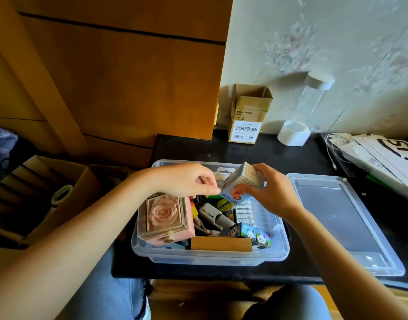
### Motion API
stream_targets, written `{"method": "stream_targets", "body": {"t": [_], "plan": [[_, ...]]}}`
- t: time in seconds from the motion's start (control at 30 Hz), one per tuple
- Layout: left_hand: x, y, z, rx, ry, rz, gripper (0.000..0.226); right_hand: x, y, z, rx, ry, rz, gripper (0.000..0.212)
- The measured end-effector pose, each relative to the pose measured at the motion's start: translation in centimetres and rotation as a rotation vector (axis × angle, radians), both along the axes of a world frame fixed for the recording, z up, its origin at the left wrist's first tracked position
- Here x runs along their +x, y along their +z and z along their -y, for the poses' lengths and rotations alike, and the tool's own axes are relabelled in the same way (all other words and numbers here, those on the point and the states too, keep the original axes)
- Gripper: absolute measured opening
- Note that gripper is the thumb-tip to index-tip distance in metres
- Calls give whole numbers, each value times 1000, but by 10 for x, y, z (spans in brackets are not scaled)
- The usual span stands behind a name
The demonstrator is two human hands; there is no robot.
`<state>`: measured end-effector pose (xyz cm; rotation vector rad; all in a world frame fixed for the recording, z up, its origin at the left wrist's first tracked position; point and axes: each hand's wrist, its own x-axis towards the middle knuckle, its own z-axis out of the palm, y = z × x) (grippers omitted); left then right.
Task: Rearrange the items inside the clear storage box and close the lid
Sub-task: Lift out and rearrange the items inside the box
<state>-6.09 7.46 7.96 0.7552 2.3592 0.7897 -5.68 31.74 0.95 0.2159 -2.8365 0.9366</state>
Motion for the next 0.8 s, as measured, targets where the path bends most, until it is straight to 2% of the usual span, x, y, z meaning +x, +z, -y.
{"method": "stream_targets", "body": {"t": [0.07, 0.2, 0.27, 0.37, 0.43, 0.53, 0.7, 0.8], "plan": [[-15, -6, -25, -157, -107, -37, 31, 0, -5, -3, 24, -23, -10, 53], [-33, -34, -77, -594, -415, 9, 33, 3, -16, -5, 84, -88, -95, 56], [-36, -50, -95, -794, -476, 14, 33, 6, -21, -5, 68, -99, -134, 55], [-39, -65, -104, -952, -467, 11, 39, 11, -28, -3, -2, -96, -186, 51], [-40, -76, -106, -974, -455, -7, 36, 12, -30, -4, -24, -96, -203, 51], [-45, -99, -106, -897, -391, -46, 40, 11, -31, -3, 30, -93, -210, 51], [-58, -117, -106, -757, -206, 49, 65, 13, -29, -2, 72, -141, -219, 49], [-58, -120, -110, -711, -194, 105, 65, 14, -27, -2, 81, -136, -223, 49]]}}
